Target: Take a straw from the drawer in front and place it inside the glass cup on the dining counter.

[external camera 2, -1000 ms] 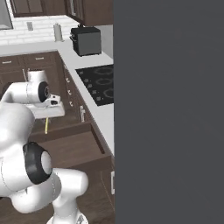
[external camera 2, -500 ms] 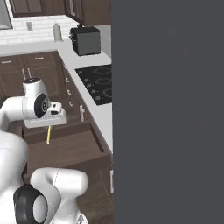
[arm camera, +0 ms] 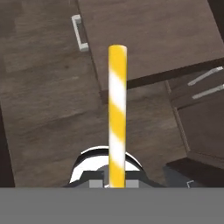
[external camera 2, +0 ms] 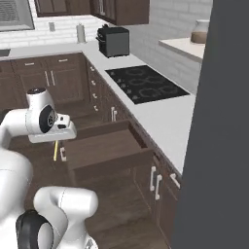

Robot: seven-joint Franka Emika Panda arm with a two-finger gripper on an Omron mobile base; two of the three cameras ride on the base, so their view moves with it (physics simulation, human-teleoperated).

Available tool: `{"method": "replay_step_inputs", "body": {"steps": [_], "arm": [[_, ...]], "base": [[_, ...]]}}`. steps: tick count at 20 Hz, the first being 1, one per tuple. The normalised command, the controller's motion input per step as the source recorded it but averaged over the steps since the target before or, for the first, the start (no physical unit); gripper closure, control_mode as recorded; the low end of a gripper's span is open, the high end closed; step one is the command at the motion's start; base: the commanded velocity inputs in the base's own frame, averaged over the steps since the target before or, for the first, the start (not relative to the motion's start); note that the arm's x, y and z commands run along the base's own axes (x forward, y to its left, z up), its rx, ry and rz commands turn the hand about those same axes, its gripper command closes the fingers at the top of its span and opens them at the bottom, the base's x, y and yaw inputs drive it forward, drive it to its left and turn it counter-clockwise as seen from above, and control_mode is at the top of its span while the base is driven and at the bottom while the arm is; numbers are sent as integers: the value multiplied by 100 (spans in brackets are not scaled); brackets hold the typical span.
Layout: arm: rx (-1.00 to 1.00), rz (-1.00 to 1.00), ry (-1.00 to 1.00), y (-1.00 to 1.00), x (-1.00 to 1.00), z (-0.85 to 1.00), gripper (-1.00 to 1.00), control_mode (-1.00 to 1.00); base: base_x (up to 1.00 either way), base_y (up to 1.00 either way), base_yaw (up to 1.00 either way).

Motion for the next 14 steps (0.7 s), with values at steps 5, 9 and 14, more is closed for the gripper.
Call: {"method": "replay_step_inputs", "body": {"steps": [5,9,14], "arm": [[0,0,0,0,0,0,100,100],[0,0,0,0,0,0,100,100],[0,0,0,0,0,0,100,100]], "base": [[-100,44,22],[-100,0,19],[-100,-15,12]]}}
